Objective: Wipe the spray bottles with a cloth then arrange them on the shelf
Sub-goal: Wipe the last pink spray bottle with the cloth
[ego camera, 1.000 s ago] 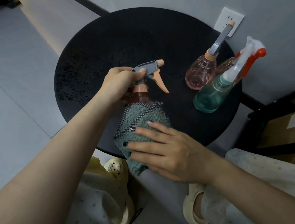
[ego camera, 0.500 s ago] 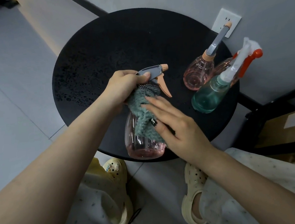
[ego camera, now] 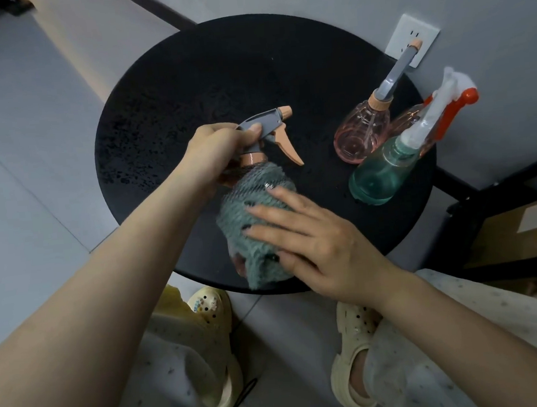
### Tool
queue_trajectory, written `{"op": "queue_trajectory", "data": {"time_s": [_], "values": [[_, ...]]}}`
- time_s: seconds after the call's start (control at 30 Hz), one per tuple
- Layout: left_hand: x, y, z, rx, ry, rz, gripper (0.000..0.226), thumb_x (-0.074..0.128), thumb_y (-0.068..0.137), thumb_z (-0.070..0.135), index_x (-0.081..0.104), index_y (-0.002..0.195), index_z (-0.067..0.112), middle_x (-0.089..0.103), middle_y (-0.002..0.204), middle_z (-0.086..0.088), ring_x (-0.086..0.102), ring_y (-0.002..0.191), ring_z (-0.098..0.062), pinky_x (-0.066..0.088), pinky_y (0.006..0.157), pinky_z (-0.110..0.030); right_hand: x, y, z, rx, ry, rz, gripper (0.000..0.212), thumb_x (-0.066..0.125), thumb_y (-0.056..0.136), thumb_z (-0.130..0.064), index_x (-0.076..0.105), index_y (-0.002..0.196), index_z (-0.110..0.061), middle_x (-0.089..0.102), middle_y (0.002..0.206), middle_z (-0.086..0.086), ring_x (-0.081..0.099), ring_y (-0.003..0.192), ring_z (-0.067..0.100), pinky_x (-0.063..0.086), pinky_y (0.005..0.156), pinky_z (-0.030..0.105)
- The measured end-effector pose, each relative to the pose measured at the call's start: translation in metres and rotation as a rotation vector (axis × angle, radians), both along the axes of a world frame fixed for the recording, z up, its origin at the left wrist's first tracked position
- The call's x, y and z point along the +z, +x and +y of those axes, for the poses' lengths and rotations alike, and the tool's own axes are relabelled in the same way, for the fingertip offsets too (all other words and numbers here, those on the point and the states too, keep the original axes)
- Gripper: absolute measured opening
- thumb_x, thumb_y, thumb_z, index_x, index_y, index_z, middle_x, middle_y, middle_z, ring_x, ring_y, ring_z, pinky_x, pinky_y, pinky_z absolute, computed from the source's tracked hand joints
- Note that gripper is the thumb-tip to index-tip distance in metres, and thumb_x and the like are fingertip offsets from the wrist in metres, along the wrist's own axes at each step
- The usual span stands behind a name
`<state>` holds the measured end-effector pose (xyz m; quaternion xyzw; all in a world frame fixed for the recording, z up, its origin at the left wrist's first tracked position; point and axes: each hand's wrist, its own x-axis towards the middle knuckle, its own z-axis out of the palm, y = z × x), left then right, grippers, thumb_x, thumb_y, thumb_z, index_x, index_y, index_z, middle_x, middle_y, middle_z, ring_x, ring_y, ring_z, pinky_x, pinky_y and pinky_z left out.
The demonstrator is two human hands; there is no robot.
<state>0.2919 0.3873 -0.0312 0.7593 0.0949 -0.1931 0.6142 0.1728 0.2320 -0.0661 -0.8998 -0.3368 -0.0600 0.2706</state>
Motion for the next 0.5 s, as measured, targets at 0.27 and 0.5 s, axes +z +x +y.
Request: {"op": "queue_trajectory", "data": {"time_s": [0.27, 0.5], "values": [[-0.005, -0.003, -0.004, -0.054, -0.038, 0.041, 0.014, 0.066, 0.084, 0.028, 0.068, 0.078, 0.015, 0.063, 0.072, -0.004, 0.06, 0.063, -0.019, 0.047, 0.059, -0.027, 0.004, 0.005, 0.003, -0.272, 0.442, 0.375, 0.041, 0.043, 0.099, -0.019, 0.034, 0.138, -0.028, 0.03, 0.146, -0.018, 0.024, 0.137, -0.007, 0.019, 0.108, 0.008], [0.002, 0.007, 0.009, 0.055, -0.074, 0.023, 0.014, 0.062, 0.087, 0.023, 0.063, 0.085, 0.009, 0.058, 0.071, -0.011, 0.05, 0.043, -0.013, 0.036, 0.043, -0.016, 0.001, -0.01, 0.007, 0.024, 0.023, -0.036, 0.036, 0.043, 0.098, -0.021, 0.056, 0.13, -0.014, 0.046, 0.143, 0.002, 0.026, 0.141, 0.032, 0.029, 0.113, 0.044]]}}
